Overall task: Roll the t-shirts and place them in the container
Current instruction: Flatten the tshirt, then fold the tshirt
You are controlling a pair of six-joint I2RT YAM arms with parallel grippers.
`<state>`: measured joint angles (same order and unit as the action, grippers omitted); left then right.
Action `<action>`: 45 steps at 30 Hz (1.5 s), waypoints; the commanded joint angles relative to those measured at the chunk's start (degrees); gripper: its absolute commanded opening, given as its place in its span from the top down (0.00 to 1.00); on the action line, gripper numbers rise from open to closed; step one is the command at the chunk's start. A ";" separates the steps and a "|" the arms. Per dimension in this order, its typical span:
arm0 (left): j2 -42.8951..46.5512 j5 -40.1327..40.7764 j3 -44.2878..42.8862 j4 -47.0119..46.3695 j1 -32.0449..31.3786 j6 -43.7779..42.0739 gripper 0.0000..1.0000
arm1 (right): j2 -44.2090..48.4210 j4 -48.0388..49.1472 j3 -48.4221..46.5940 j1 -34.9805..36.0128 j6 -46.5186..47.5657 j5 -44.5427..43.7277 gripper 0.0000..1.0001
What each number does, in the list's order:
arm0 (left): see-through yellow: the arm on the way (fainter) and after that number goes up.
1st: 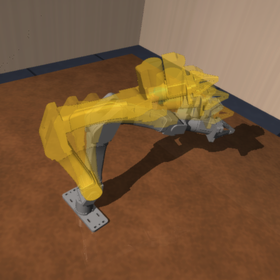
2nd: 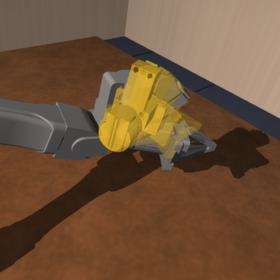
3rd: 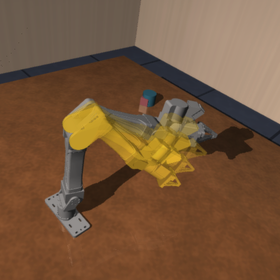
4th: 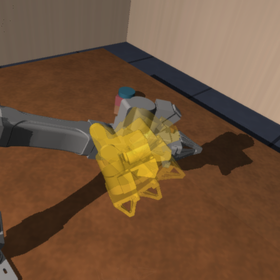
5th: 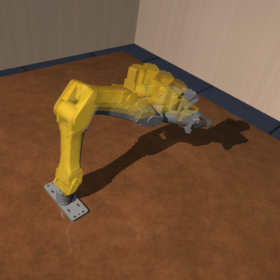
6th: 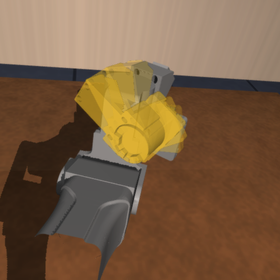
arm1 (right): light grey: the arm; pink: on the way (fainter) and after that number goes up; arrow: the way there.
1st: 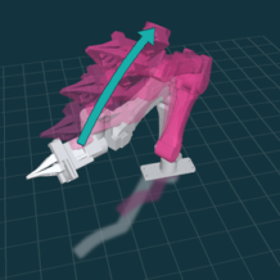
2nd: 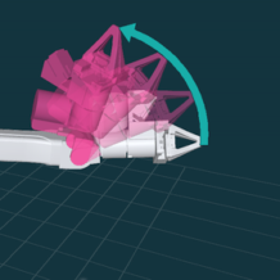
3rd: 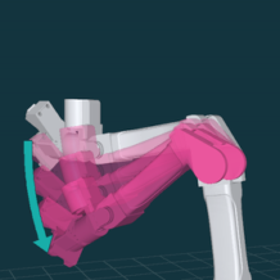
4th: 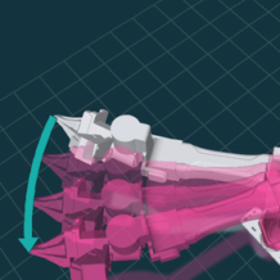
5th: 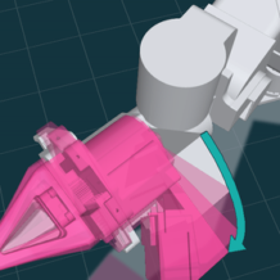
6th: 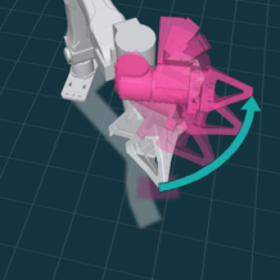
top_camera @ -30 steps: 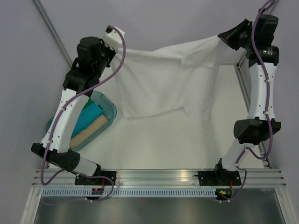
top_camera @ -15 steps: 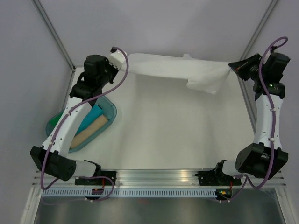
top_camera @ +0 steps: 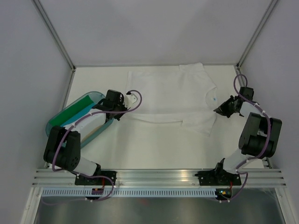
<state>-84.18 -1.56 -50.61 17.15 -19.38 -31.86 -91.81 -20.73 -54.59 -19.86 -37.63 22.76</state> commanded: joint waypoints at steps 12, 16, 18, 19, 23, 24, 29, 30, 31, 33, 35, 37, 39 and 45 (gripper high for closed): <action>0.25 -5.73 2.09 -4.84 0.13 -0.31 0.98 | -4.27 -11.78 -10.37 5.09 8.27 -21.50 0.37; 0.16 -6.52 2.80 -4.84 0.13 -0.05 0.98 | 3.99 -12.67 -2.47 7.98 6.96 -25.39 0.37; -0.37 -6.26 3.15 -4.67 0.13 -0.14 0.98 | 6.37 -14.07 1.49 9.91 6.08 -25.23 0.38; -0.46 -5.91 3.06 -4.58 0.13 -0.14 0.98 | 6.99 -13.99 2.98 10.53 5.03 -24.27 0.38; -0.90 -5.64 3.15 -4.05 0.13 0.83 0.98 | 9.63 -12.85 10.27 14.31 1.51 -23.73 0.39; -0.98 -5.73 2.97 -3.88 0.13 1.44 0.98 | 9.72 -11.80 11.42 15.63 0.81 -23.21 0.40; -0.37 -4.76 2.97 -2.82 0.13 2.06 0.98 | 7.79 -6.44 16.26 15.99 -1.92 -19.61 0.51; -0.11 -4.85 2.97 -2.56 0.22 1.97 0.98 | 7.35 -5.47 16.53 15.99 -1.84 -19.25 0.57; 0.33 -4.85 3.15 -2.56 0.13 1.97 0.98 | 6.74 -5.20 16.71 15.99 -1.92 -19.25 0.66; 0.86 -4.68 3.06 -2.03 0.13 2.06 0.98 | 6.91 -4.67 16.53 15.90 -1.75 -19.16 0.99; 2.09 -4.68 2.80 -0.98 0.13 2.41 0.98 | 9.53 -5.28 16.18 15.90 -1.75 -19.60 1.00; 3.06 -4.50 2.36 -0.10 0.13 2.50 0.98 | 13.73 -6.42 15.05 15.90 -1.66 -21.26 1.00; 4.46 -4.24 2.18 0.25 0.13 2.41 0.98 | 16.82 -7.31 13.90 15.90 -1.40 -21.88 1.00; 1.22 -1.00 -2.20 0.17 0.22 1.18 0.98 | 15.98 -7.48 1.87 15.90 2.72 -22.24 1.00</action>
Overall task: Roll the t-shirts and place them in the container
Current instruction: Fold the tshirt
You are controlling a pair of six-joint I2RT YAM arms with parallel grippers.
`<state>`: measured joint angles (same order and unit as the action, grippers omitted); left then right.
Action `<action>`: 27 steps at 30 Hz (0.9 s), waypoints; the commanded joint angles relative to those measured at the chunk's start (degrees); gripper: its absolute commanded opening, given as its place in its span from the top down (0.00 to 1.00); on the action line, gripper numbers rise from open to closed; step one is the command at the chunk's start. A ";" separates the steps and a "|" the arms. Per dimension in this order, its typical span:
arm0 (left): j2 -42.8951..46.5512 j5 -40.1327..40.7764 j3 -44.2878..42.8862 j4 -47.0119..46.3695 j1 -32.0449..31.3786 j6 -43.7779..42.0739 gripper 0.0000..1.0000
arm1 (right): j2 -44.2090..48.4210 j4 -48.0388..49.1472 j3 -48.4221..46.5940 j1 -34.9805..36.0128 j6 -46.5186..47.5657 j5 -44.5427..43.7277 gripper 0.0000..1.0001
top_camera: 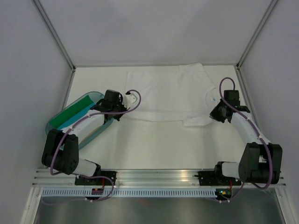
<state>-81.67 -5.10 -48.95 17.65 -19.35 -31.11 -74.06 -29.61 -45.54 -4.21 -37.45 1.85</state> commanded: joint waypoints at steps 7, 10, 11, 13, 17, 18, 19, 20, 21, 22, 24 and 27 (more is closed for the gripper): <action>-9.99 6.67 -11.94 -0.25 0.20 -0.44 0.98 | -15.46 5.00 -22.11 0.25 7.21 0.00 1.00; -12.62 7.48 -14.50 -0.25 0.20 -0.35 0.98 | -21.27 5.43 -26.95 0.17 8.01 0.00 1.00; -13.07 7.65 -14.94 -0.33 0.19 -0.26 0.98 | -22.52 5.61 -28.01 0.25 8.27 0.09 1.00; -14.39 8.18 -16.00 -0.34 0.19 -0.35 0.98 | -25.59 6.49 -30.30 0.16 8.36 0.79 1.00; -17.03 9.23 -17.58 -0.25 0.28 -0.44 0.98 | -29.64 6.84 -33.29 0.17 8.80 1.32 1.00; -17.55 9.50 -18.11 -0.25 0.20 -0.44 0.98 | -31.04 6.58 -34.17 0.25 8.89 1.06 1.00; -18.69 9.93 -18.37 -0.16 0.19 -0.35 0.98 | -31.58 6.58 -34.61 0.25 8.97 0.97 1.00; -19.22 10.20 -18.64 -0.25 0.19 -0.53 0.98 | -32.19 6.58 -34.97 0.17 9.32 0.97 1.00; -19.75 10.46 -19.07 -0.25 0.28 -0.53 0.98 | -33.15 6.49 -35.75 0.25 9.41 0.88 1.00; -20.63 10.81 -19.34 -0.25 0.20 -0.44 0.98 | -33.60 6.40 -36.11 0.17 9.41 0.88 1.00; -21.42 11.87 -20.04 -0.33 0.19 -0.27 0.98 | -34.30 6.31 -37.16 0.25 9.15 0.79 1.00; -22.65 12.22 -20.83 -0.34 0.19 0.44 0.98 | -35.01 7.10 -37.95 0.25 8.36 0.26 1.00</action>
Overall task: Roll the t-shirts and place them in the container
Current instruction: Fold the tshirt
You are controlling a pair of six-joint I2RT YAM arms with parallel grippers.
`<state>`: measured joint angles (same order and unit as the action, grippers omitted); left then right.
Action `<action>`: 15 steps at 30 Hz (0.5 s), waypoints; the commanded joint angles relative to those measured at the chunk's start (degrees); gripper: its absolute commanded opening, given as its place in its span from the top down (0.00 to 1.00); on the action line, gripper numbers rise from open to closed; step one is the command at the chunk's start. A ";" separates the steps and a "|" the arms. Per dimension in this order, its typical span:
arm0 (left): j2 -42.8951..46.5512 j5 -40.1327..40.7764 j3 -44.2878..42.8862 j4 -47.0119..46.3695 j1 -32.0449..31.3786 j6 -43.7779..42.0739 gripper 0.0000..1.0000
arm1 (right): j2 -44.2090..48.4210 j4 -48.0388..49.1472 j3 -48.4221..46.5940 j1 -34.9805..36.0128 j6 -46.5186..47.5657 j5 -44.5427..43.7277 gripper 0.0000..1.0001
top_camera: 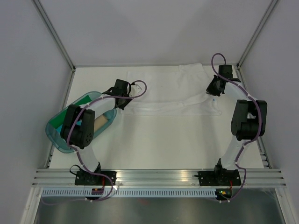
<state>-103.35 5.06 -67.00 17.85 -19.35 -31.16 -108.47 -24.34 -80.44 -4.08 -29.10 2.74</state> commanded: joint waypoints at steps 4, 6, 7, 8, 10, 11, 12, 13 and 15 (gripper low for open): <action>-2.55 2.24 -3.66 -0.53 0.20 1.27 0.98 | -3.41 1.22 -5.33 0.03 -0.25 -0.46 1.00; -3.35 2.24 -4.01 -0.36 0.19 1.36 0.98 | -5.35 0.61 -6.39 -0.05 -0.17 -0.46 1.00; -3.44 2.15 -4.10 -0.53 0.19 1.54 0.98 | -5.88 0.52 -6.65 -0.05 -0.34 -0.46 0.99; -3.78 2.15 -4.28 -0.53 0.28 1.54 0.98 | -6.66 0.61 -6.83 -0.14 -0.51 -0.37 0.99; -4.66 2.41 -4.71 -0.44 0.19 1.71 0.98 | -7.46 1.48 -7.09 -0.41 -1.39 -0.11 0.97; -5.02 2.67 -5.06 -0.53 0.19 1.80 0.97 | -8.51 1.83 -7.62 -0.49 -1.74 0.50 0.93; -5.80 2.94 -5.42 -0.44 0.28 2.24 0.89 | -9.13 1.92 -8.14 -0.67 -2.18 1.03 0.88; -6.16 3.46 -5.77 -0.53 0.20 2.42 0.84 | -9.92 1.93 -8.85 -0.76 -2.88 1.65 0.82; -6.69 4.17 -6.39 -0.53 0.19 3.29 0.72 | -12.11 1.40 -11.57 -0.93 -3.59 3.84 0.69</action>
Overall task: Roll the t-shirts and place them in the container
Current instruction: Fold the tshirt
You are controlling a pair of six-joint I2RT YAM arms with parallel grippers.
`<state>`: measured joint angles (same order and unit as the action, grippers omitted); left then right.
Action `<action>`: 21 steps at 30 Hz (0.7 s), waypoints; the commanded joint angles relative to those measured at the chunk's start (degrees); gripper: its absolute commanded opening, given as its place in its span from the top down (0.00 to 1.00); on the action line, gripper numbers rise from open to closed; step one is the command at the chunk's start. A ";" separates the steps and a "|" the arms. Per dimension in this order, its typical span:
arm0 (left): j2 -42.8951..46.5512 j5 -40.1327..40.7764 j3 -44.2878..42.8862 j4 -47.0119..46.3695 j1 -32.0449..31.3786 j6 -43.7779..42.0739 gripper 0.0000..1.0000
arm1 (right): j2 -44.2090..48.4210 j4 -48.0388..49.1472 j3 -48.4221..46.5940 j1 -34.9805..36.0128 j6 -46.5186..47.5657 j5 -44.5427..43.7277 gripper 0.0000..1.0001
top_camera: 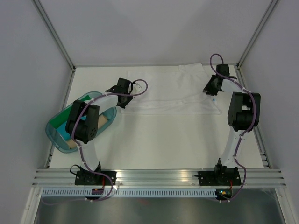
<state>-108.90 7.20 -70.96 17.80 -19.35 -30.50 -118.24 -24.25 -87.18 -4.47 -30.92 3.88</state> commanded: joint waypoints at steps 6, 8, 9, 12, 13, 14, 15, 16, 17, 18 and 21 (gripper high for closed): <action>1.85 3.78 -3.40 -0.66 0.37 4.13 0.49 | -4.64 -2.72 -13.62 -1.59 -2.31 3.94 0.55; 4.04 3.96 -3.57 -0.58 0.37 4.13 0.43 | -3.06 -5.70 -14.51 -2.99 -2.13 2.89 0.53; 5.09 3.18 -3.40 -0.49 0.37 4.13 0.43 | -1.84 -6.42 -13.64 -3.78 -2.22 1.50 0.50; 10.10 -0.68 -0.94 -0.49 -0.76 2.03 0.42 | 4.84 -7.30 -5.14 -7.03 -2.75 -1.06 0.48; 11.24 -1.65 1.41 -0.66 -1.47 0.72 0.42 | 8.60 -7.13 -2.24 -7.83 -2.83 -1.50 0.48; 13.78 -2.53 2.83 -0.84 -2.43 -0.95 0.42 | 10.46 -6.52 3.97 -8.53 -2.75 -1.77 0.46; 14.85 -3.24 4.67 -1.54 -4.88 -5.49 0.43 | 12.13 -5.90 7.16 -9.76 -1.96 -1.86 0.46; 15.82 -2.81 8.60 -2.33 -6.21 -8.23 0.43 | 14.94 -5.29 10.15 -10.12 -1.61 -1.95 0.46; 16.52 -2.29 10.47 -3.03 -7.53 -13.48 0.43 | 16.01 -4.50 15.14 -10.38 -1.17 -2.29 0.46; 16.18 -1.58 11.97 -3.82 -8.58 -15.36 0.42 | 16.89 -4.05 17.28 -10.38 -0.73 -2.21 0.46; 13.12 0.87 13.92 -4.35 -9.83 -17.75 0.42 | 19.18 -2.82 23.09 -10.38 0.33 -0.46 0.46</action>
<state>-92.25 7.09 -59.72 14.46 -28.56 -40.16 -100.68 -28.14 -68.23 -16.27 -32.21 2.70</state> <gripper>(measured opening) 0.580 0.536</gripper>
